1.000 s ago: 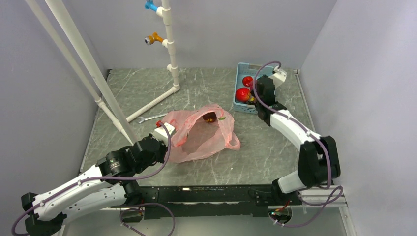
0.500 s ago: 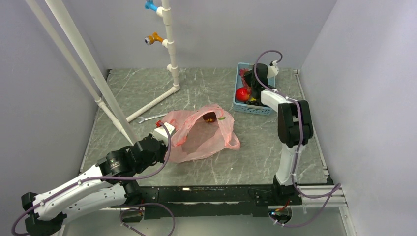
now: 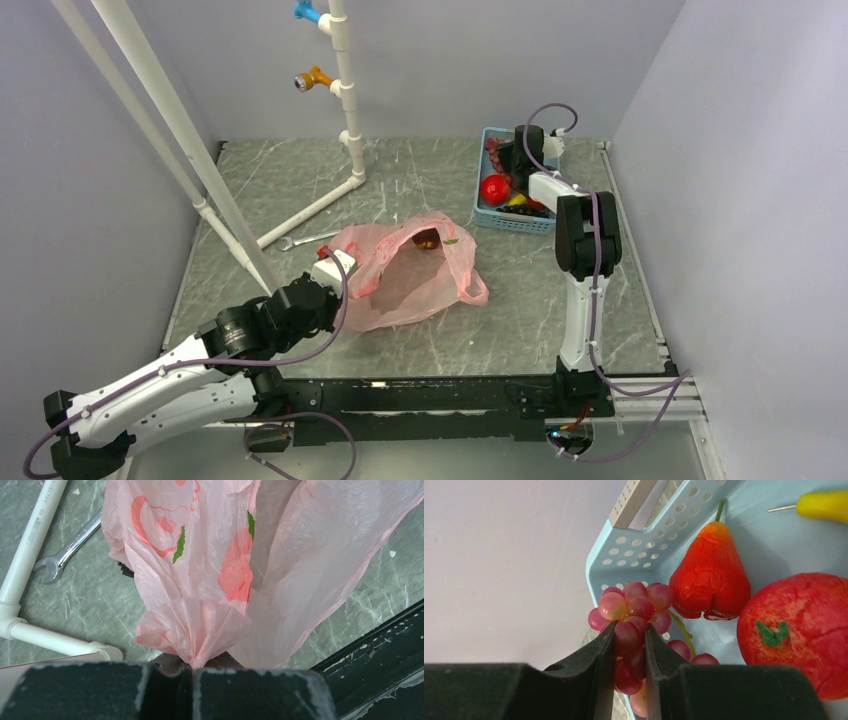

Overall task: Take the fake fruits out of the plastic bag
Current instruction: Place the fake fruit in the bin.

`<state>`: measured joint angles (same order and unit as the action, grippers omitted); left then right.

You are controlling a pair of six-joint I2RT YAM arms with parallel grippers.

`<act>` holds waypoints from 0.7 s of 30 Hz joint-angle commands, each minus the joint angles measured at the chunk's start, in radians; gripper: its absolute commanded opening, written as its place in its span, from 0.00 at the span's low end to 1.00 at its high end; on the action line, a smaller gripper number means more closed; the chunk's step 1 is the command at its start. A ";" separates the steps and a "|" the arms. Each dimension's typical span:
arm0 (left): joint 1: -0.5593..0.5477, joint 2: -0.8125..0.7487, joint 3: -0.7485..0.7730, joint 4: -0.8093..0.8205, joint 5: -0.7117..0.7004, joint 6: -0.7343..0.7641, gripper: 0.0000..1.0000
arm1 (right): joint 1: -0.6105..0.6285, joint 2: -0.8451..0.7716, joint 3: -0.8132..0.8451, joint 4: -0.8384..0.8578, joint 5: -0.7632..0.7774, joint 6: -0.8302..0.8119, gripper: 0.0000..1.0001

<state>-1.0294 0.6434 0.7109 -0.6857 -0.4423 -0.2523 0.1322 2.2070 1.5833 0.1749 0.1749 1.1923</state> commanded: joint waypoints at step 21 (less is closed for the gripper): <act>-0.008 0.004 0.025 0.005 -0.011 -0.005 0.00 | 0.083 -0.657 -0.629 0.244 -0.016 -0.436 0.74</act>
<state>-1.0321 0.6479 0.7109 -0.6933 -0.4419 -0.2523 0.1753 1.6661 1.0809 0.3176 0.1799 0.8433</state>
